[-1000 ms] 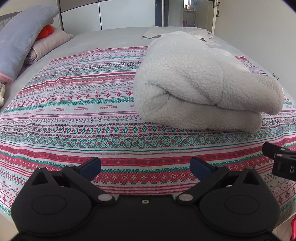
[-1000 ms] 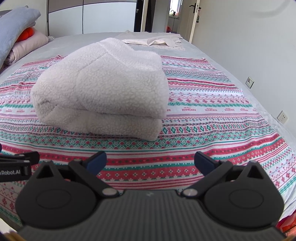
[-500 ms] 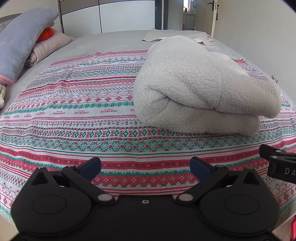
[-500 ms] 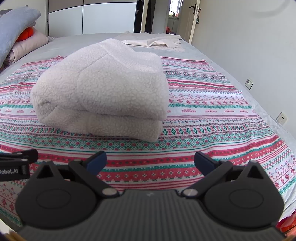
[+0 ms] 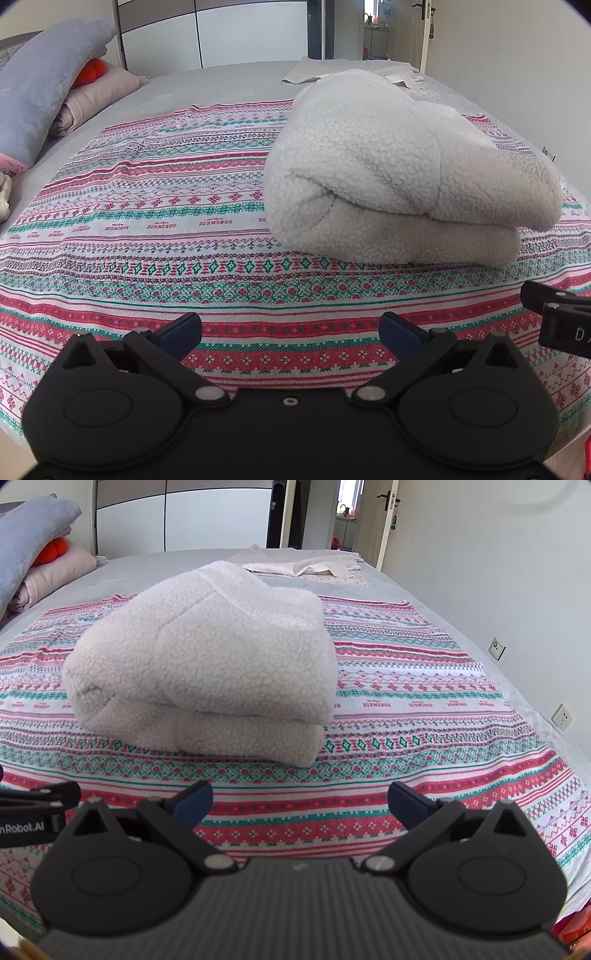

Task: Fold large clothes

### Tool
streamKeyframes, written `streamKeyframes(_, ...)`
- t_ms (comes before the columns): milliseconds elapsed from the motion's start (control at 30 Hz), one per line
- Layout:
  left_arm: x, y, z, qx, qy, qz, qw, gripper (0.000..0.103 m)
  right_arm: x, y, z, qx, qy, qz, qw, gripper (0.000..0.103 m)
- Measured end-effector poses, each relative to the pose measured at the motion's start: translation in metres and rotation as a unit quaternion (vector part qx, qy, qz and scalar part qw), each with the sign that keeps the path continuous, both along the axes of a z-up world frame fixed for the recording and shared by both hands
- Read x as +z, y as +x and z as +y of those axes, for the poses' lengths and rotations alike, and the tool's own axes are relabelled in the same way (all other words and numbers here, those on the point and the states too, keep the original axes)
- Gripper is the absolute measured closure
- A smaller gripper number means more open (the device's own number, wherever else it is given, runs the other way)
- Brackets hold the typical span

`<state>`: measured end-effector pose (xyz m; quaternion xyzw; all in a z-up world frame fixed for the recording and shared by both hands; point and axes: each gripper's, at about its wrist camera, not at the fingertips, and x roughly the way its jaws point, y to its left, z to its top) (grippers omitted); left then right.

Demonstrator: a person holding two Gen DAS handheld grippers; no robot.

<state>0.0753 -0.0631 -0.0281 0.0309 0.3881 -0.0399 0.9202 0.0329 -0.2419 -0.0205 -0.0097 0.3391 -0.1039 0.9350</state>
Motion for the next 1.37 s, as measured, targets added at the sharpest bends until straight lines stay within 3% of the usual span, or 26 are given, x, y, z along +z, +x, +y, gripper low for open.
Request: streamKeyframes(1367,0.0029,-0.0018,0.0000,-0.002,0.004,-0.004,1.0000,0.000,-0.0018,0.0008,-0.0008,-0.002,-0.001,0.001,1.000,0.000)
